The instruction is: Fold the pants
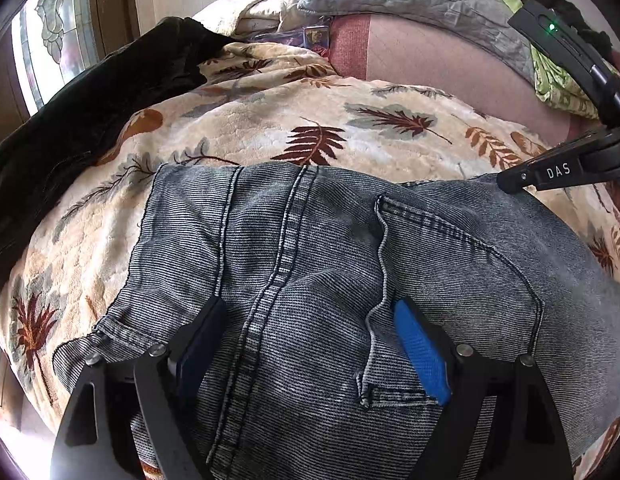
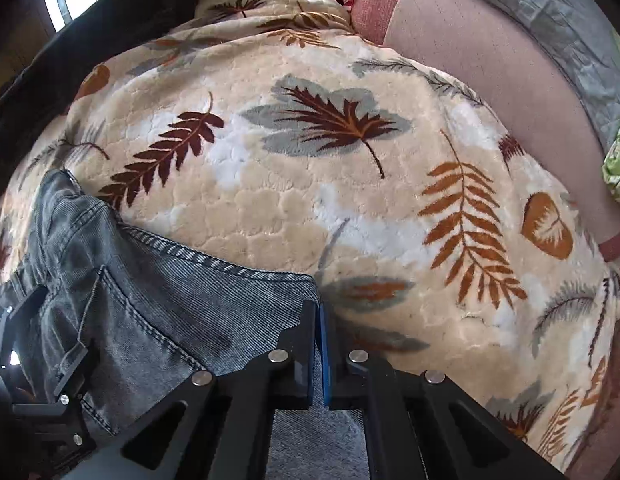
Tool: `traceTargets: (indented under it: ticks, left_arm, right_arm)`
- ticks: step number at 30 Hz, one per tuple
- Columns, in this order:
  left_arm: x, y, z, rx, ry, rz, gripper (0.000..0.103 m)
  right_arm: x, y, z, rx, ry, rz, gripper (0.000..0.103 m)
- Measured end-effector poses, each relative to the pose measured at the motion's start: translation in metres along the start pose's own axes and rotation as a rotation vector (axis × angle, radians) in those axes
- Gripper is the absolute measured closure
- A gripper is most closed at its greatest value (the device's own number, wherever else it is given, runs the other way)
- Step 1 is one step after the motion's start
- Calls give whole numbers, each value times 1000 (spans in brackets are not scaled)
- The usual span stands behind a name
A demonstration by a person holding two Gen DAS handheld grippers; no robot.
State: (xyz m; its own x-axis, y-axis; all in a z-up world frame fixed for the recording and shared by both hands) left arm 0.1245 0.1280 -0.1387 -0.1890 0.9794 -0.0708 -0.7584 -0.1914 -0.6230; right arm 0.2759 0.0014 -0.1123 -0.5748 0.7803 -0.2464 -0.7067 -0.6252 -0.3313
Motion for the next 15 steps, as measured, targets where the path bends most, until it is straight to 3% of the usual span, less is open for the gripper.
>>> traceTargets:
  ticks: [6,15]
  left_arm:
    - [0,2,1,-7,-5,-8,17]
    - [0,1,1,-8,0,-6,17]
  right_arm:
    - [9,7,-27,-1,30,1,101]
    - [-17,8,7,-53,33,-80,98]
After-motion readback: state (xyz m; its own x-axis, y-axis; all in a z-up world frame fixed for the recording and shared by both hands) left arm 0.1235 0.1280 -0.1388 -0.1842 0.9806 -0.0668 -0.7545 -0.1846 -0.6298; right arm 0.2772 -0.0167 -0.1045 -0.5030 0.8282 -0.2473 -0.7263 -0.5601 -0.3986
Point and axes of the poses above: each gripper's, at about its wrist camera, not at the fingertips, and z roughly against the way its jaws point, x to its left, y to its underside, the point moved 2 cm from there along -z, roughly the way its jaws point, and after that the axes turned 6 degrees about y, right-handed, at the moved point
